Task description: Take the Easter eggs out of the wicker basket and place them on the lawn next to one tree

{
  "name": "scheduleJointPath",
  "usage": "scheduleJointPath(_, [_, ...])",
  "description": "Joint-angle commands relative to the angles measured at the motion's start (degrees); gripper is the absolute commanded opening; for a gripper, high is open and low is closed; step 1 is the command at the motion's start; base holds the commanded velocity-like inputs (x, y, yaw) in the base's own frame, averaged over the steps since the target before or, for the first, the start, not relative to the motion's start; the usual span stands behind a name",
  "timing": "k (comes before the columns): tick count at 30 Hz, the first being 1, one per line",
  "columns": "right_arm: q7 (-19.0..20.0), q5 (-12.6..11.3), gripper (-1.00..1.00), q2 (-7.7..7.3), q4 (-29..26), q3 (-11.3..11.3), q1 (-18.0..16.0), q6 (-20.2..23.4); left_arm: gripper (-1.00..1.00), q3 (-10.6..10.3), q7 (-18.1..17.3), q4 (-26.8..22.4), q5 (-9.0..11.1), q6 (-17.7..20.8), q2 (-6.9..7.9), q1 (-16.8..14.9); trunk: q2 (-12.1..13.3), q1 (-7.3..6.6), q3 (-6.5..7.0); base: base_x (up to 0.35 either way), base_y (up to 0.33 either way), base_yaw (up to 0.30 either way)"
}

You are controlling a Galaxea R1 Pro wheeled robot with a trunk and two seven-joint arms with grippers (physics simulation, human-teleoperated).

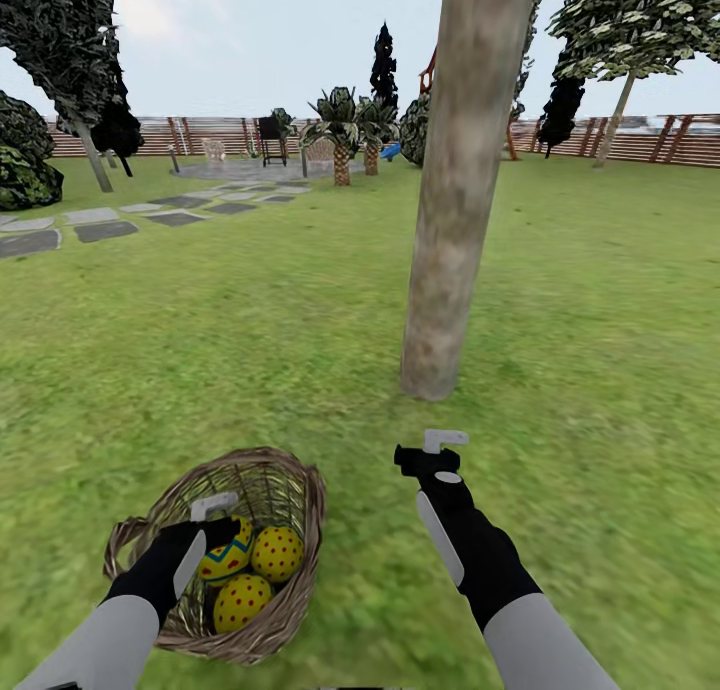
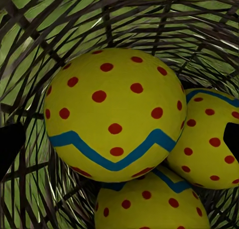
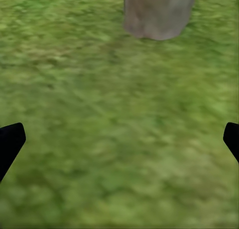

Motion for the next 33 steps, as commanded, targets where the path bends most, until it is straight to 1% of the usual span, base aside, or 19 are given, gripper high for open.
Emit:
scheduleJointPath(1, [-0.5,-0.5,1.00,-0.04,-0.1,0.2,0.0,0.2,1.00,0.1,0.1,-0.1,0.1,0.3,-0.02,0.0,-0.4,0.21,-0.23,0.000,0.000,0.000])
scheduleJointPath(3, [-0.5,-0.6,1.00,-0.04,-0.1,0.2,-0.1,0.2,1.00,0.1,0.1,-0.4,0.1,0.3,-0.02,-0.1,-0.5,0.26,-0.68,0.000,0.000,0.000])
scheduleJointPath(16, [-0.5,-0.6,1.00,-0.05,0.0,0.1,0.0,0.1,1.00,0.1,0.0,-2.5,0.1,0.2,-0.05,-0.1,-0.5,0.26,-0.68,0.000,0.000,0.000])
scheduleJointPath(26, [-0.5,-0.6,1.00,-0.05,0.0,0.2,0.0,0.0,1.00,0.1,-0.1,-2.7,0.1,0.0,-0.02,-0.1,-0.6,0.52,-2.89,0.000,0.000,0.000])
scheduleJointPath(33, [-0.5,-0.5,1.00,-0.05,0.0,0.2,0.0,-0.1,1.00,0.1,0.0,-2.7,0.1,-1.6,-0.08,0.0,-0.6,0.52,-2.89,0.000,0.000,0.000])
